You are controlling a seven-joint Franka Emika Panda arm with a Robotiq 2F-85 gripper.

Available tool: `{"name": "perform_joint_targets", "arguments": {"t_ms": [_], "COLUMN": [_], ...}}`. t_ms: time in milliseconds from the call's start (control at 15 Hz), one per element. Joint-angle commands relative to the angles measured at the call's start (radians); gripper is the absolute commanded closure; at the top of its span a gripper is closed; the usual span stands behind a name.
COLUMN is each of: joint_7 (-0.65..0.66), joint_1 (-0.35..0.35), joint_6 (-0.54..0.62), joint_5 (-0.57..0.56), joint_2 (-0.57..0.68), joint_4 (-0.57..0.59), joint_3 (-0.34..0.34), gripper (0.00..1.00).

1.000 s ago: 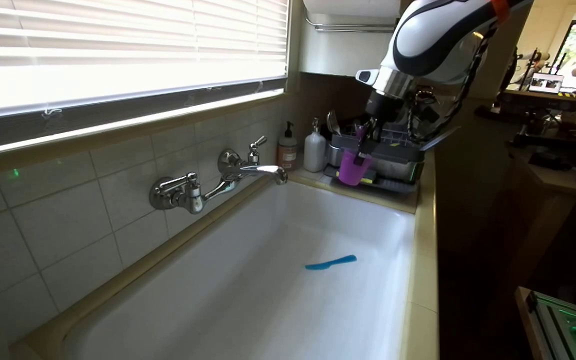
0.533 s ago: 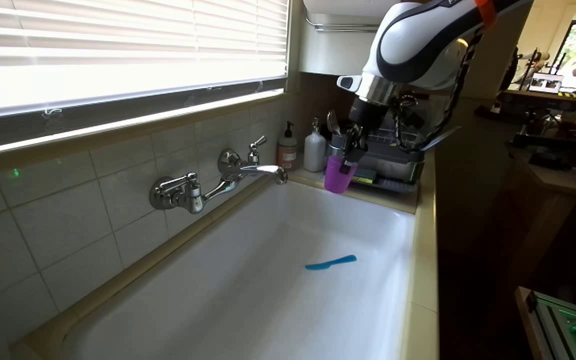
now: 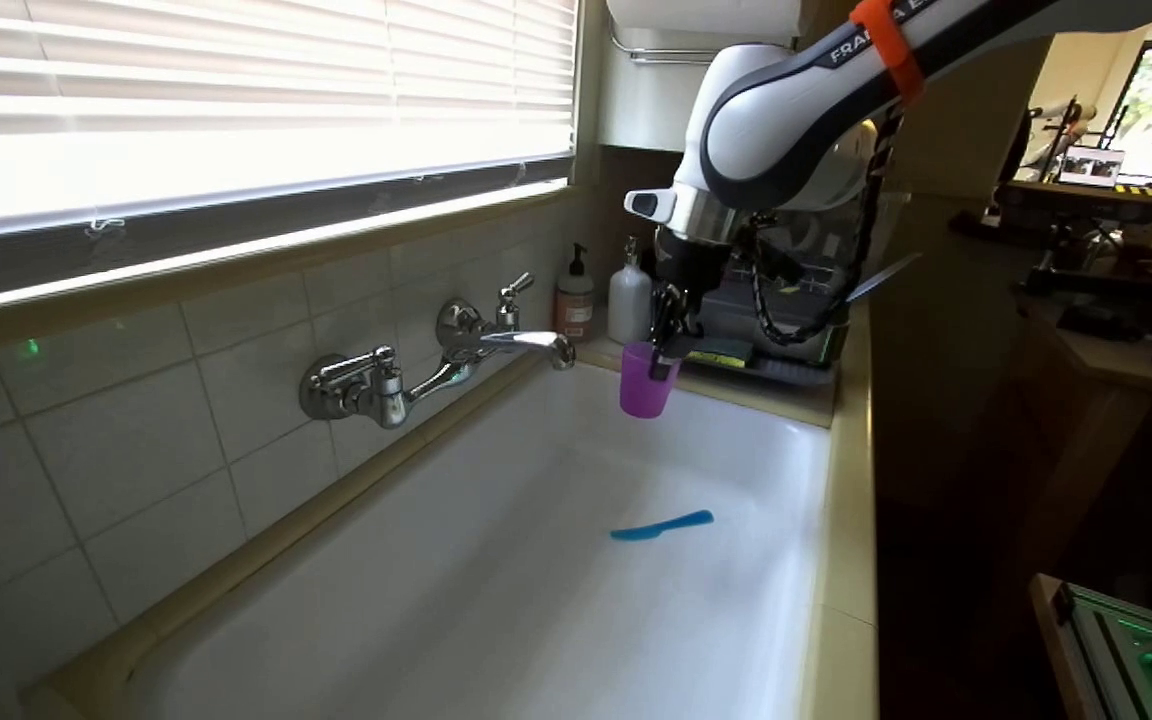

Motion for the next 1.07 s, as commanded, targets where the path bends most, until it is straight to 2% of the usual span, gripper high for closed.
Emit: {"name": "perform_joint_targets", "arguments": {"t_ms": [0, 467, 1000], "joint_7": [-0.045, -0.096, -0.082], "joint_1": [0.000, -0.003, 0.003], "joint_6": [-0.006, 0.002, 0.032], "joint_5": [-0.056, -0.116, -0.173], "joint_2": [0.079, 0.194, 0.345], "joint_4": [0.054, 0.114, 0.202], "joint_3": [0.021, 0.062, 0.090], "gripper": [0.99, 0.99, 0.99]}}
